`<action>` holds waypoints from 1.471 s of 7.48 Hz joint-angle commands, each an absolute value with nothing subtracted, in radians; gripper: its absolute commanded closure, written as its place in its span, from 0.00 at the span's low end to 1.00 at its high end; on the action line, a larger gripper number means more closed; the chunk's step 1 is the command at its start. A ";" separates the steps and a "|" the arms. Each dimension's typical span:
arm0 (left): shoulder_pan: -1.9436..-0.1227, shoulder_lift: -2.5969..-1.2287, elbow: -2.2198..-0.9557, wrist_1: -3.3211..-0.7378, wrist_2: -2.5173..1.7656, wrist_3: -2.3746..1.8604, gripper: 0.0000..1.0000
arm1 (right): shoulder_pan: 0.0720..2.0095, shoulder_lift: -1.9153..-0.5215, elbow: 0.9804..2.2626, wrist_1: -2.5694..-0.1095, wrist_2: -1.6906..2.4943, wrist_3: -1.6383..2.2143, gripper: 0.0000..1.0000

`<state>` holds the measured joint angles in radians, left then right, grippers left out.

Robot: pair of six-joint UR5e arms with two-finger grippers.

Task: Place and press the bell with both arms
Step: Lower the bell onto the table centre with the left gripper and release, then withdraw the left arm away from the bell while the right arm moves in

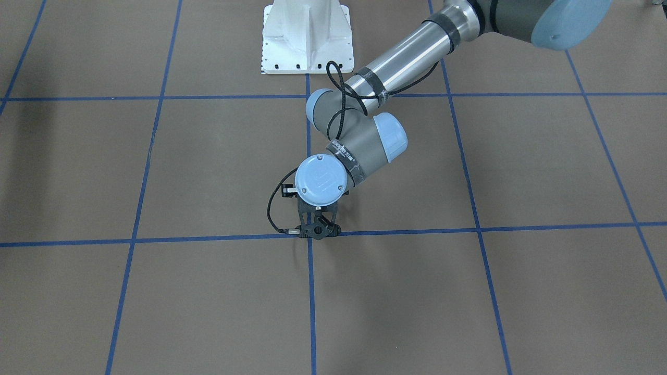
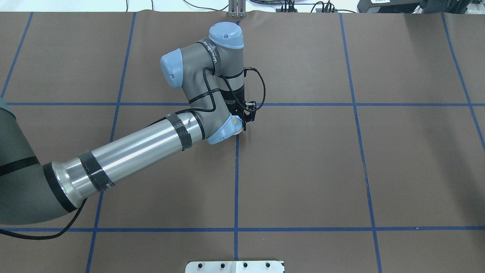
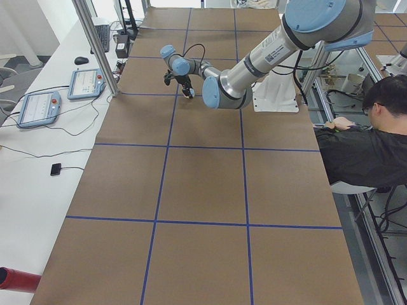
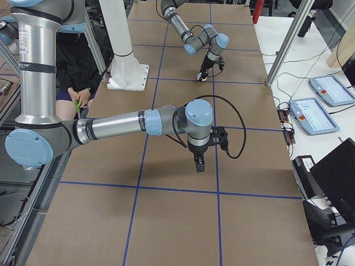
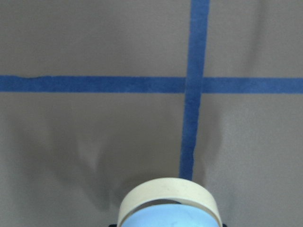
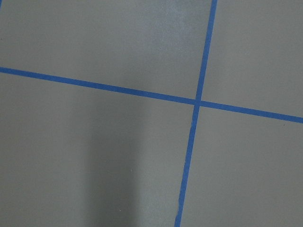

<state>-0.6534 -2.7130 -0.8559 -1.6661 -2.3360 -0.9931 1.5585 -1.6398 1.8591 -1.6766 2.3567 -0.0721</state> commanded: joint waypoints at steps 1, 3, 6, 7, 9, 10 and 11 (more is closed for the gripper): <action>-0.650 -2.712 -0.853 -1.671 -2.333 -1.002 0.00 | 1.559 -1.640 1.859 -1.677 2.370 -0.072 0.00; -0.653 -2.712 -0.865 -1.666 -2.333 -1.000 0.00 | 1.559 -1.637 1.861 -1.675 2.385 -0.075 0.00; -0.759 -2.695 -0.972 -1.584 -2.307 -0.991 0.00 | 1.536 -1.554 1.862 -1.677 2.375 -0.074 0.00; -0.805 -2.679 -1.030 -1.550 -2.306 -0.976 0.00 | 1.516 -1.522 1.861 -1.677 2.384 -0.072 0.00; -0.873 -2.622 -1.126 -1.537 -2.286 -0.953 0.00 | 1.419 -1.398 1.853 -1.678 2.379 -0.068 0.00; -0.894 -2.596 -1.165 -1.491 -2.225 -0.904 0.00 | 1.366 -1.370 1.855 -1.678 2.373 0.010 0.00; -0.916 -2.553 -1.225 -1.404 -2.198 -0.765 0.00 | 1.295 -1.314 1.853 -1.680 2.346 0.099 0.00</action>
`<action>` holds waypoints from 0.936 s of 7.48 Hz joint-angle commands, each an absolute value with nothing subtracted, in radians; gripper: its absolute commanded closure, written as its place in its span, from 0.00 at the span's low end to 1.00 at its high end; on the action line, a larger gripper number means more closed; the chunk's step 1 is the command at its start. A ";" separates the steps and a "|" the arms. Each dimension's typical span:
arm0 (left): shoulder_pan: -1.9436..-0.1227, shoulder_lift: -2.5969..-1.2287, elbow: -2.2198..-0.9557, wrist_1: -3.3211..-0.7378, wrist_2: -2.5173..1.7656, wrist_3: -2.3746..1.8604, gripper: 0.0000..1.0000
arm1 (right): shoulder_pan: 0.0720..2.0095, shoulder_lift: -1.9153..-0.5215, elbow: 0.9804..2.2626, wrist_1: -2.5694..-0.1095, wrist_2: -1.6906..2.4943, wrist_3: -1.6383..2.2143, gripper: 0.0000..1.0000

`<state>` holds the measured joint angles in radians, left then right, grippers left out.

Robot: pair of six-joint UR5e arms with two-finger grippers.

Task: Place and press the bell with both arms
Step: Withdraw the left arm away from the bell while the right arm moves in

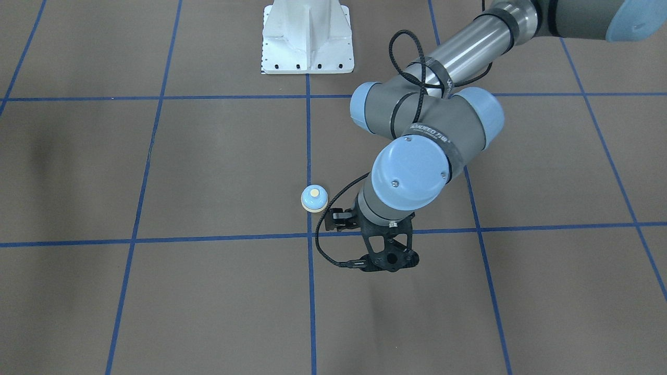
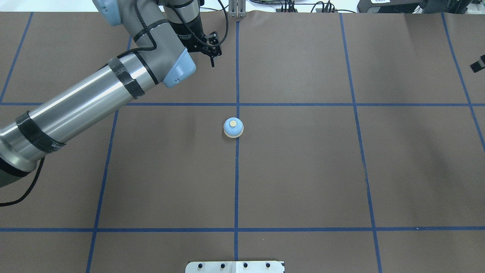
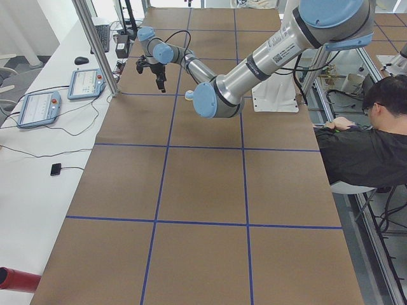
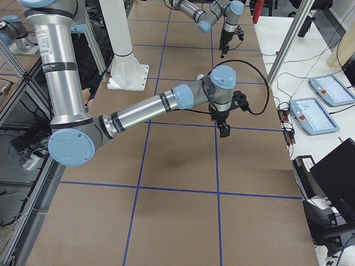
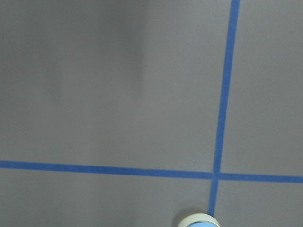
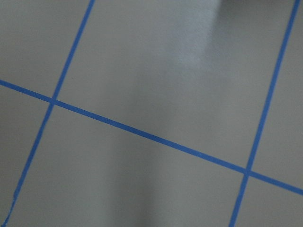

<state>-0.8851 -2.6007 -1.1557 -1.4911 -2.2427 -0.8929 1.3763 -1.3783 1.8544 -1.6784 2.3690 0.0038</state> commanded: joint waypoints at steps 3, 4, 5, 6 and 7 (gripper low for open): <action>-1.015 -2.244 -1.544 -1.319 -2.198 -0.437 0.00 | 1.116 -1.169 1.848 -1.689 2.244 0.341 0.00; -1.061 -2.127 -1.639 -1.322 -2.201 -0.317 0.00 | 1.062 -1.129 1.845 -1.687 2.234 0.441 0.00; -1.112 -2.052 -1.687 -1.324 -2.204 -0.223 0.00 | 1.011 -1.085 1.841 -1.687 2.199 0.516 0.00; -1.168 -1.992 -1.692 -1.333 -2.209 -0.116 0.00 | 0.961 -1.036 1.823 -1.686 2.165 0.602 0.00; -1.240 -1.923 -1.692 -1.338 -2.212 0.025 0.00 | 0.915 -0.972 1.783 -1.686 2.136 0.691 0.00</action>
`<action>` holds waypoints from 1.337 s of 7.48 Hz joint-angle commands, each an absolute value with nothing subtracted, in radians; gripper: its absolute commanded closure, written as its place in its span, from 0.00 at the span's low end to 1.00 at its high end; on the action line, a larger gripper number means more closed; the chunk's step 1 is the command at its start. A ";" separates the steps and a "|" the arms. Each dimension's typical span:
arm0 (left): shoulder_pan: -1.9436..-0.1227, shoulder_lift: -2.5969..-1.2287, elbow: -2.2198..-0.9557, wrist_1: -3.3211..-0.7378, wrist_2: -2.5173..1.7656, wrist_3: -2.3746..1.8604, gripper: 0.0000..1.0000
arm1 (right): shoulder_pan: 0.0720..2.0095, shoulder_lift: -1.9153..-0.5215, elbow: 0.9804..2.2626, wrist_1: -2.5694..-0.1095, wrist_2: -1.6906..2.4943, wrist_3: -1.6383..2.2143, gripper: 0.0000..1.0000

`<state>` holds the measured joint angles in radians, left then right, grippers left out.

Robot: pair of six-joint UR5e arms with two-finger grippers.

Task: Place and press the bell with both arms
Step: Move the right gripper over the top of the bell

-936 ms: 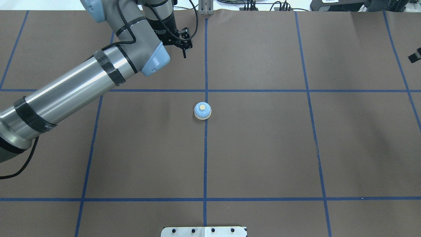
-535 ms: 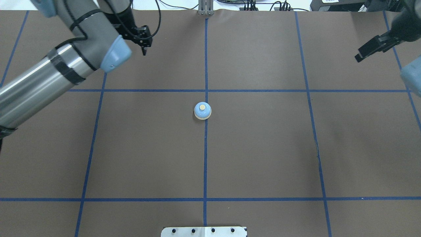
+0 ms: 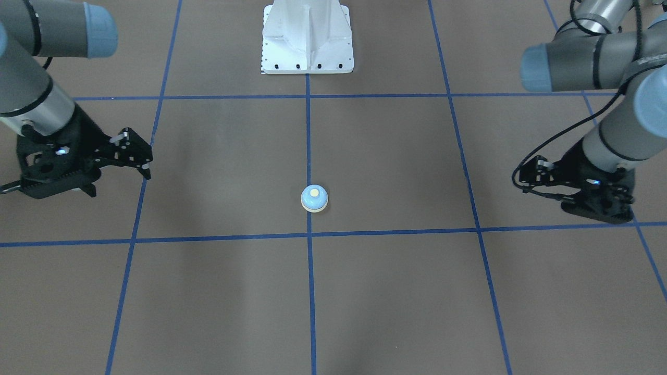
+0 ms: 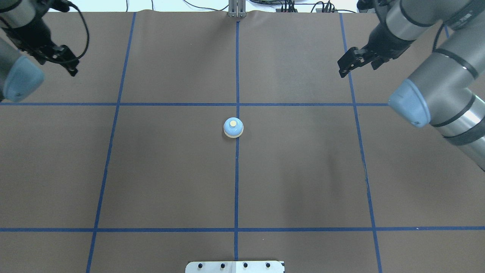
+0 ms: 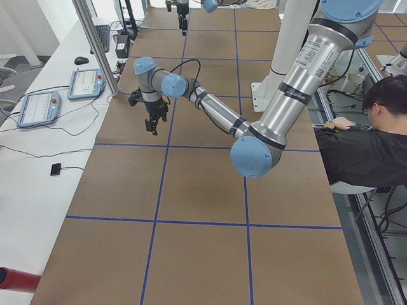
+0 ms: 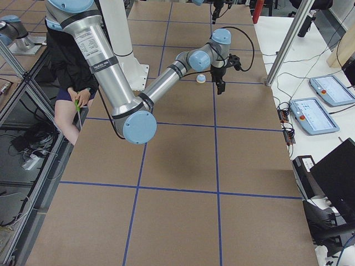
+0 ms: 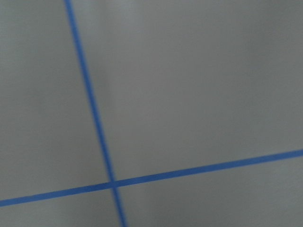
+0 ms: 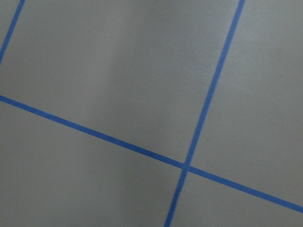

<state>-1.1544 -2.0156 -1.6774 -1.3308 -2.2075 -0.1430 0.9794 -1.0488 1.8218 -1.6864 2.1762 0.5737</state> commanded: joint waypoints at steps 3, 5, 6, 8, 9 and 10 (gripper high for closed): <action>-1.412 -1.658 -1.703 -1.496 -2.206 0.170 0.00 | 0.767 -0.754 1.610 -1.683 2.048 0.892 0.00; -1.507 -1.547 -1.703 -1.508 -2.214 0.262 0.00 | 0.700 -0.657 1.496 -1.680 1.953 0.928 0.00; -1.561 -1.484 -1.700 -1.509 -2.212 0.261 0.00 | 0.686 -0.614 1.438 -1.678 1.950 0.946 0.00; -1.649 -1.413 -1.747 -1.506 -2.215 0.241 0.00 | 0.646 -0.584 1.407 -1.677 1.922 0.966 0.01; -1.649 -1.413 -1.803 -1.494 -2.226 0.141 0.00 | 0.625 -0.589 1.387 -1.630 1.896 0.979 0.02; -1.646 -1.413 -1.819 -1.503 -2.299 0.061 0.00 | 0.612 -0.586 1.331 -1.550 1.896 1.012 0.13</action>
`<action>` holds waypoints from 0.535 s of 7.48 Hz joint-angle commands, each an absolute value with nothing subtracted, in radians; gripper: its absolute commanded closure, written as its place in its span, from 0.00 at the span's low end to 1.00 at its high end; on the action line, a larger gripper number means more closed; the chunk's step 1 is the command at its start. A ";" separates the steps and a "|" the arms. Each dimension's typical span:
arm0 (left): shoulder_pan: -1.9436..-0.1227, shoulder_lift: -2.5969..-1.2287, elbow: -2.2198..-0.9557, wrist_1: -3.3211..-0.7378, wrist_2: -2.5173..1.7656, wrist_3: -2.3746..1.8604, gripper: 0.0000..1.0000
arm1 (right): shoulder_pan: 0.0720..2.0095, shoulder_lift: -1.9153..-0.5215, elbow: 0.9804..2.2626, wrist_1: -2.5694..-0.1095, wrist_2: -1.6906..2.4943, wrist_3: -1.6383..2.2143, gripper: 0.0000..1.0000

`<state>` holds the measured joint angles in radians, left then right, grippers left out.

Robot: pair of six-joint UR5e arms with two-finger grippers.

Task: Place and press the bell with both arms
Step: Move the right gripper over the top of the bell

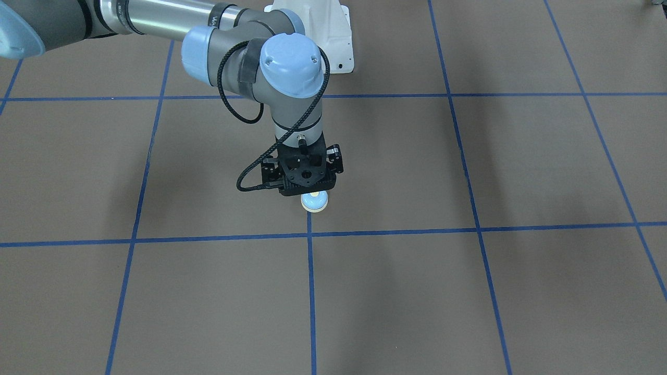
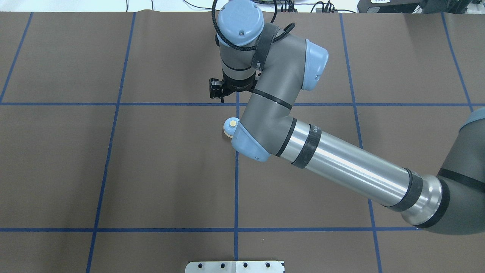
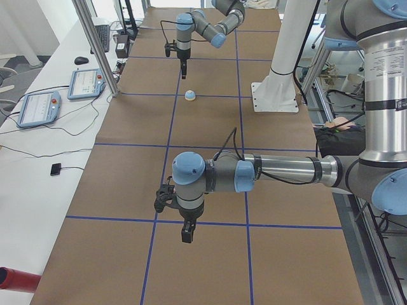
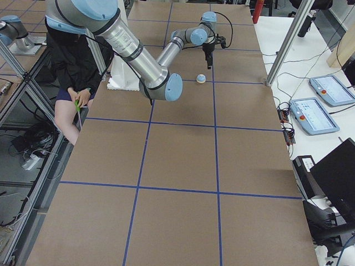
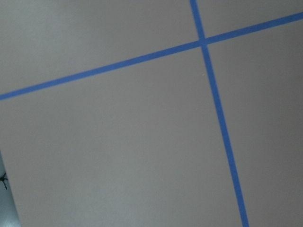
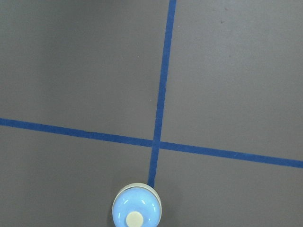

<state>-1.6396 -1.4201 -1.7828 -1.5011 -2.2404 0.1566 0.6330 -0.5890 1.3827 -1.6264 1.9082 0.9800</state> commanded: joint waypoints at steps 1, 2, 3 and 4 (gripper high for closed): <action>-1.646 -1.413 -1.819 -1.505 -2.336 0.058 0.00 | 0.603 -0.589 1.303 -1.513 1.896 1.012 0.31; -1.646 -1.402 -1.824 -1.508 -2.338 0.060 0.00 | 0.591 -0.592 1.296 -1.513 1.896 1.014 0.56; -1.646 -1.399 -1.824 -1.509 -2.338 0.061 0.00 | 0.578 -0.594 1.293 -1.511 1.896 1.012 0.80; -1.646 -1.399 -1.822 -1.508 -2.338 0.061 0.00 | 0.572 -0.595 1.289 -1.511 1.896 1.012 1.00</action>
